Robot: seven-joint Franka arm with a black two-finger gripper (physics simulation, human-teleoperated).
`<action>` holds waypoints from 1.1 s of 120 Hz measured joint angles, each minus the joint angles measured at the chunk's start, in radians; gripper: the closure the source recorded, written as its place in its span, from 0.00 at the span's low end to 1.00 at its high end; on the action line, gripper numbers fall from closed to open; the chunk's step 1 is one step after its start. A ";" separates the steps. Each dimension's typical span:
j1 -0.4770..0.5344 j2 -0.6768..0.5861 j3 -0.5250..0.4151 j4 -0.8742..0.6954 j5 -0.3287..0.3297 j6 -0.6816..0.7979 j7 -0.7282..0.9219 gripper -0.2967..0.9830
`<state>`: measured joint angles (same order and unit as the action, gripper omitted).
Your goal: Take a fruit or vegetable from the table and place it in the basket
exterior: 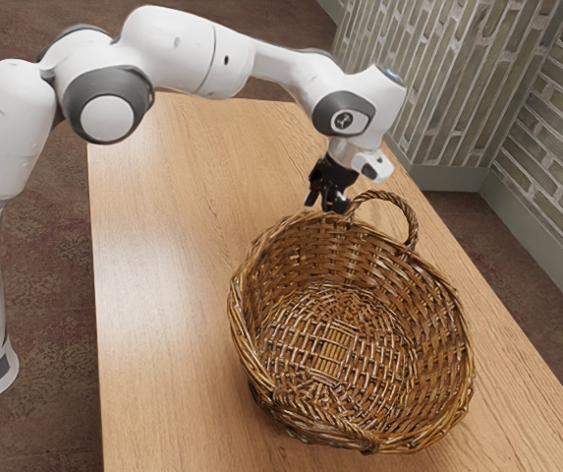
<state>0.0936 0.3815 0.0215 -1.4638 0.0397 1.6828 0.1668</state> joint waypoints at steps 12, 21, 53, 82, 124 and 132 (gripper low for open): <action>0.000 0.007 0.000 0.000 0.000 0.005 0.002 0.23; 0.000 0.009 -0.001 0.000 -0.003 0.017 0.004 0.23; -0.004 0.059 -0.006 0.013 -0.053 0.114 0.004 0.23; -0.009 0.082 -0.005 0.027 -0.061 0.155 0.000 0.23; -0.008 0.096 -0.002 0.024 -0.060 0.169 -0.002 0.23; -0.008 0.097 -0.002 0.024 -0.058 0.170 -0.001 0.23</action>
<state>0.0854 0.4781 0.0199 -1.4393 -0.0186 1.8524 0.1658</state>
